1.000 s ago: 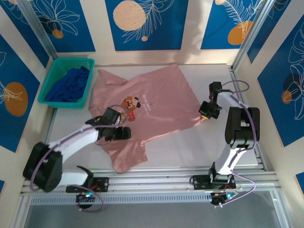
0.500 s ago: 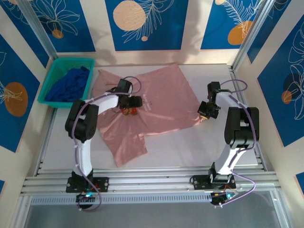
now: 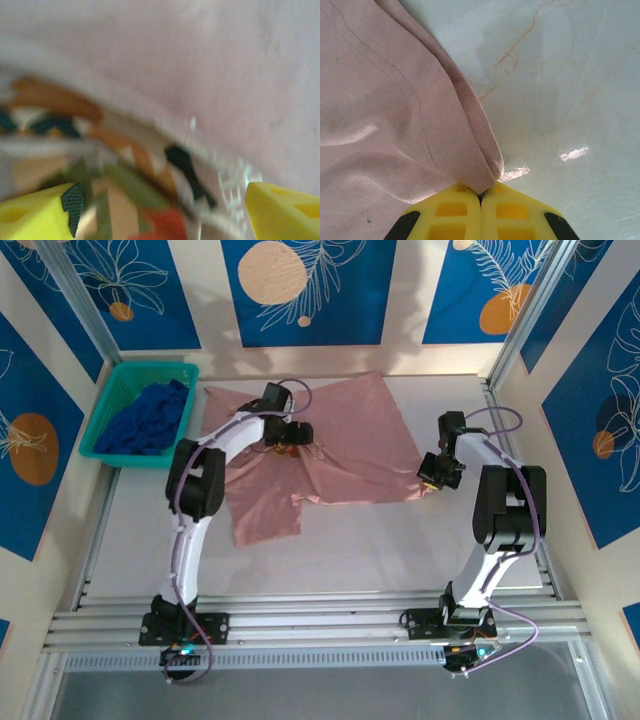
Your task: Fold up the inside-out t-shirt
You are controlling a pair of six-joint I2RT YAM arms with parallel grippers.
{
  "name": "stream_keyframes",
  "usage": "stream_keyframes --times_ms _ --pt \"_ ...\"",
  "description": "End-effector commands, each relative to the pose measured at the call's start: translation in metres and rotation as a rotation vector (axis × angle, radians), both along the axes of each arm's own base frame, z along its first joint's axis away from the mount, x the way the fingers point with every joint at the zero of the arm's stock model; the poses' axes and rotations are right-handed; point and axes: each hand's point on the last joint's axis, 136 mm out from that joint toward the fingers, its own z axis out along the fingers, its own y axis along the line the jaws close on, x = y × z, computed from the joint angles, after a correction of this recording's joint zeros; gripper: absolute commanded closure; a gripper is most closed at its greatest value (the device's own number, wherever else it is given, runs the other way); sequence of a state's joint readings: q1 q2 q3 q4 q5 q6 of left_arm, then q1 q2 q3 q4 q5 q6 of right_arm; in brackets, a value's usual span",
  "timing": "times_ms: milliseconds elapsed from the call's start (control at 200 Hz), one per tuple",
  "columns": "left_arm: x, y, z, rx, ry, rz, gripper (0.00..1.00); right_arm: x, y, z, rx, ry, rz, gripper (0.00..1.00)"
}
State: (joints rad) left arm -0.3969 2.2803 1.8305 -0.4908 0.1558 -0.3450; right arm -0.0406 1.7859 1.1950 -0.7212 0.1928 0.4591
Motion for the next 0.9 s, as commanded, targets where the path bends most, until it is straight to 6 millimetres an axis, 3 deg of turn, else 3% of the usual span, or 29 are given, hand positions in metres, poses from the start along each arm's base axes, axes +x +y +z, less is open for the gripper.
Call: stream_keyframes --times_ms 0,75,185,265,385,505,730,895 --pt "-0.041 0.016 0.071 -0.024 -0.092 -0.005 0.15 0.003 0.007 0.009 0.023 -0.021 0.023 0.94" --pt "-0.082 0.041 0.075 0.002 -0.089 0.035 0.15 0.002 0.009 0.010 0.025 -0.024 0.028 0.95" --pt "-0.154 0.095 0.048 0.118 -0.021 0.145 0.17 0.001 0.010 0.010 0.028 -0.033 0.030 0.94" --pt "-0.204 0.124 0.029 0.172 0.052 0.195 0.19 0.000 0.012 0.009 0.040 -0.037 0.036 0.94" --pt "-0.256 0.152 0.008 0.239 0.133 0.229 0.24 0.000 0.013 0.008 0.044 -0.039 0.049 0.94" --pt "-0.273 0.150 -0.008 0.208 0.179 0.214 0.30 0.001 0.015 0.008 0.048 -0.044 0.056 0.94" --pt "-0.273 0.124 -0.021 0.089 0.216 0.160 0.41 0.001 0.016 0.009 0.050 -0.048 0.061 0.95" --pt "-0.282 0.129 -0.033 0.149 0.259 0.165 0.47 0.000 0.016 0.009 0.051 -0.051 0.060 0.95"
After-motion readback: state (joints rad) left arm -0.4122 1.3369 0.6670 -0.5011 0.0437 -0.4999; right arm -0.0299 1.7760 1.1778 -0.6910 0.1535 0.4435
